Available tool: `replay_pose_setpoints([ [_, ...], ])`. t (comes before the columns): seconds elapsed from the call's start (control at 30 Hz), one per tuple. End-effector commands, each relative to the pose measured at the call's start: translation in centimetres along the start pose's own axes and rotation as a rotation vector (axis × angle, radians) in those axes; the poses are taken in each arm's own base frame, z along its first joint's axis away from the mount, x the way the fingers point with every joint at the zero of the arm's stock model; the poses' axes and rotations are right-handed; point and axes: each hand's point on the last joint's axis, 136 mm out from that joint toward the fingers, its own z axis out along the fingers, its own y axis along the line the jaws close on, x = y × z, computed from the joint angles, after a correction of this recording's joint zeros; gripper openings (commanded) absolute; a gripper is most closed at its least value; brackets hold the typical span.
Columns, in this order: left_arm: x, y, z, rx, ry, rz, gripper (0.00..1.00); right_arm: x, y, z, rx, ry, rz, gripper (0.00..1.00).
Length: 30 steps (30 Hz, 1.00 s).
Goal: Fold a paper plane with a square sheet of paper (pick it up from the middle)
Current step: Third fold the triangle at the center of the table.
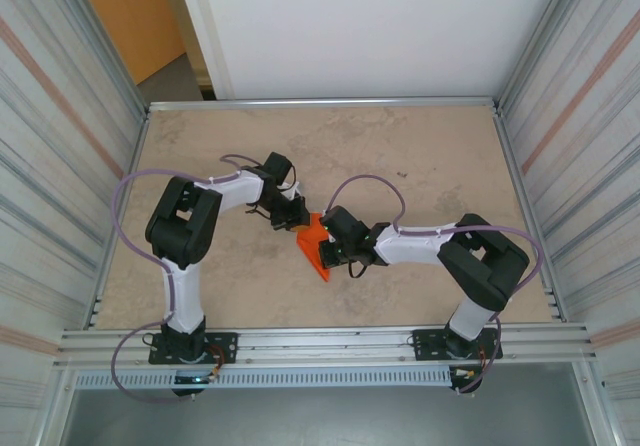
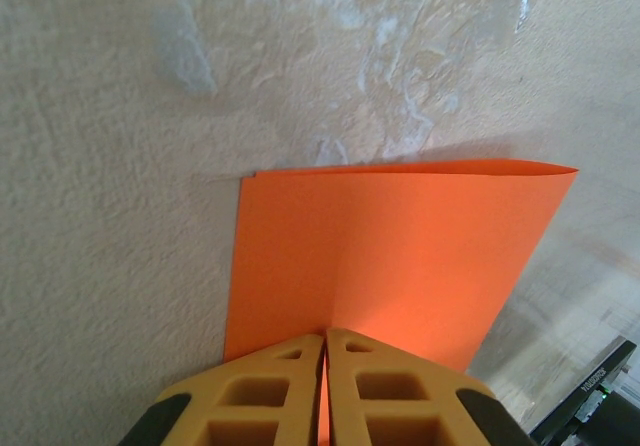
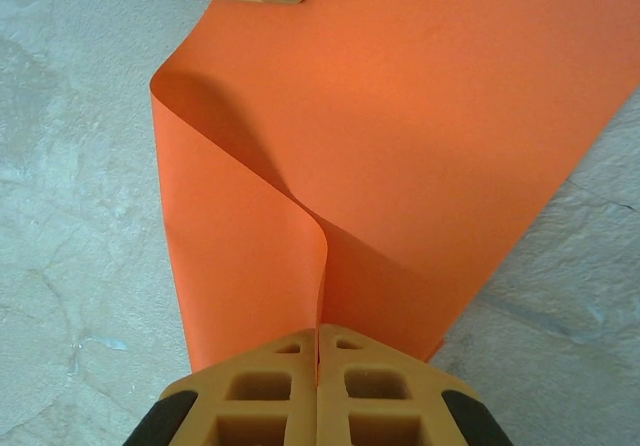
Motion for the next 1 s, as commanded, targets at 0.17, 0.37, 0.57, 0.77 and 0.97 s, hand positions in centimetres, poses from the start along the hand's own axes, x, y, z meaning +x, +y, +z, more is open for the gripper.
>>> replay_pose_setpoints([
  [0.17,1.8,2.3,1.5,-0.093,0.066,-0.024,0.12,0.8,-0.8,0.5,0.025,0.034,0.026,0.0],
  [0.37,1.4,1.2,0.7,-0.068,0.049,-0.012,0.12,1.7,-1.2,1.0,0.035,0.067,0.032,0.0],
  [0.57,0.4,-2.1,-2.7,0.007,-0.044,0.036,0.15,2.1,-1.5,1.2,0.044,0.084,0.04,0.0],
  [0.77,1.4,-3.8,-5.7,0.069,-0.132,0.03,0.22,2.2,-1.6,1.3,0.047,0.087,0.043,0.0],
  [0.97,4.7,-3.3,-5.1,0.158,-0.096,-0.037,0.15,2.3,-1.6,1.4,0.046,0.089,0.043,0.0],
])
